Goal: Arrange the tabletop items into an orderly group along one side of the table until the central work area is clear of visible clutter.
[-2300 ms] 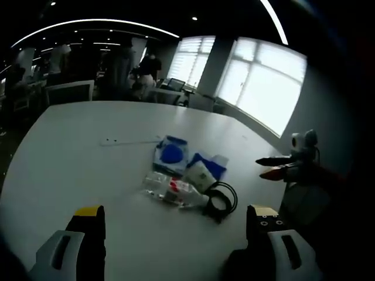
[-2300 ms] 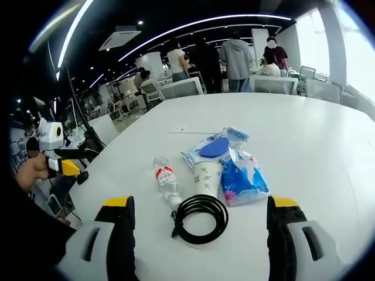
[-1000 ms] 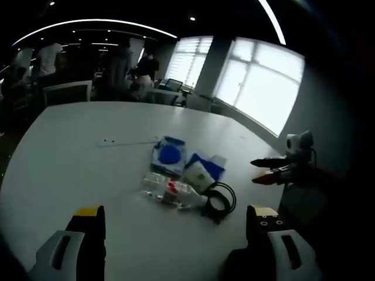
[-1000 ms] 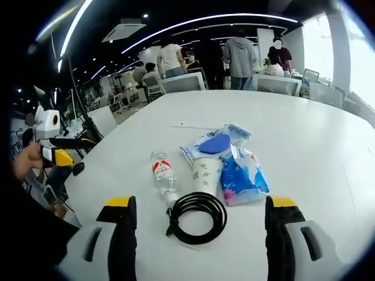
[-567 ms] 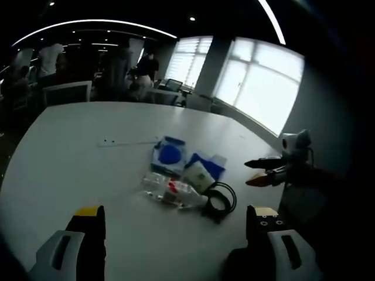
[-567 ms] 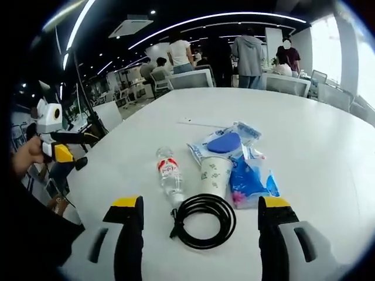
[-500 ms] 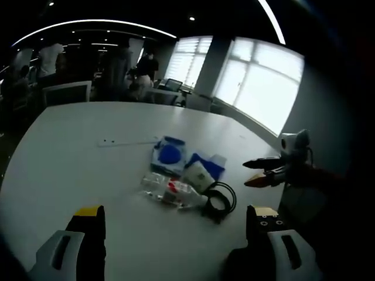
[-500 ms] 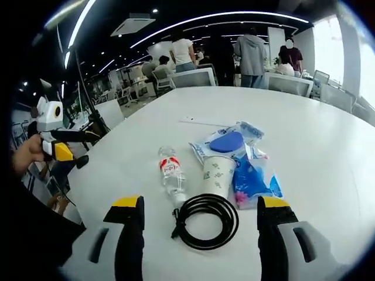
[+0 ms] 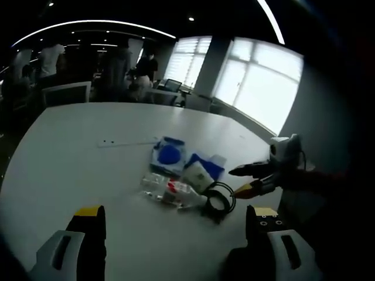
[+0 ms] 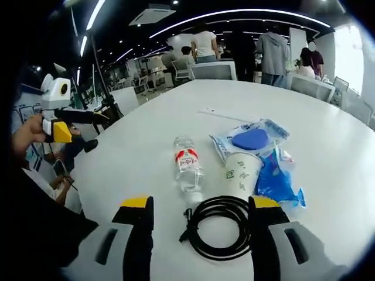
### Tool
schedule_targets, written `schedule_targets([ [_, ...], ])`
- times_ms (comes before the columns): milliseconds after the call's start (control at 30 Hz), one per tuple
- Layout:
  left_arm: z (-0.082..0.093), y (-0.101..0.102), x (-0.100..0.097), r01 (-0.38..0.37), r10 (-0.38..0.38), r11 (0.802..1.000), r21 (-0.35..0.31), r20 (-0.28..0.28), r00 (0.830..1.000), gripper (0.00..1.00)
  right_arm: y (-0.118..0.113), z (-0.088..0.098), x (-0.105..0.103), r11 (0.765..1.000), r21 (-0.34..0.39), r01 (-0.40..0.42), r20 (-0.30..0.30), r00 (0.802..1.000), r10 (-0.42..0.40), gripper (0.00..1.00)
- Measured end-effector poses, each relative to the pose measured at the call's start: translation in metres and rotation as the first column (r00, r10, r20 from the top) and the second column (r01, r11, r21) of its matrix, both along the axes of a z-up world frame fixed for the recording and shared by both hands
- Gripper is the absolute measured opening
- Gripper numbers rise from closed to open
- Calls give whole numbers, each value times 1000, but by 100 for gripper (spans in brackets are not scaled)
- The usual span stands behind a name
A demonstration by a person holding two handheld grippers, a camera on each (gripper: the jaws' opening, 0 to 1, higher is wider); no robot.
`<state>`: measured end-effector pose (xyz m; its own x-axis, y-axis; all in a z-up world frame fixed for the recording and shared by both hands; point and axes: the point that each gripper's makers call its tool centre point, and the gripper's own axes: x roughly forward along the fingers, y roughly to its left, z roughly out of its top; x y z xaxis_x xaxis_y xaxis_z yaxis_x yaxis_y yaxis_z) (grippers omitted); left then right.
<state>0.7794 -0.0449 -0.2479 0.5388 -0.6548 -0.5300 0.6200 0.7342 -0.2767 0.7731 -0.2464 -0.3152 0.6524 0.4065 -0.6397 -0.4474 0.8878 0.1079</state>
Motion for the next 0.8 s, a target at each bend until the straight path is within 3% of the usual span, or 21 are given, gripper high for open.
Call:
schedule_targets([
  [400, -1, -2, -4, 7, -7, 1000, -6, -1, 1000, 98, 16, -29, 7, 994, -44, -97, -26, 995, 96, 45],
  [800, 0, 0, -5, -4, 4, 1000, -10, 4, 1000, 99, 33, -49, 26, 991, -36, -127, -57, 991, 125, 36],
])
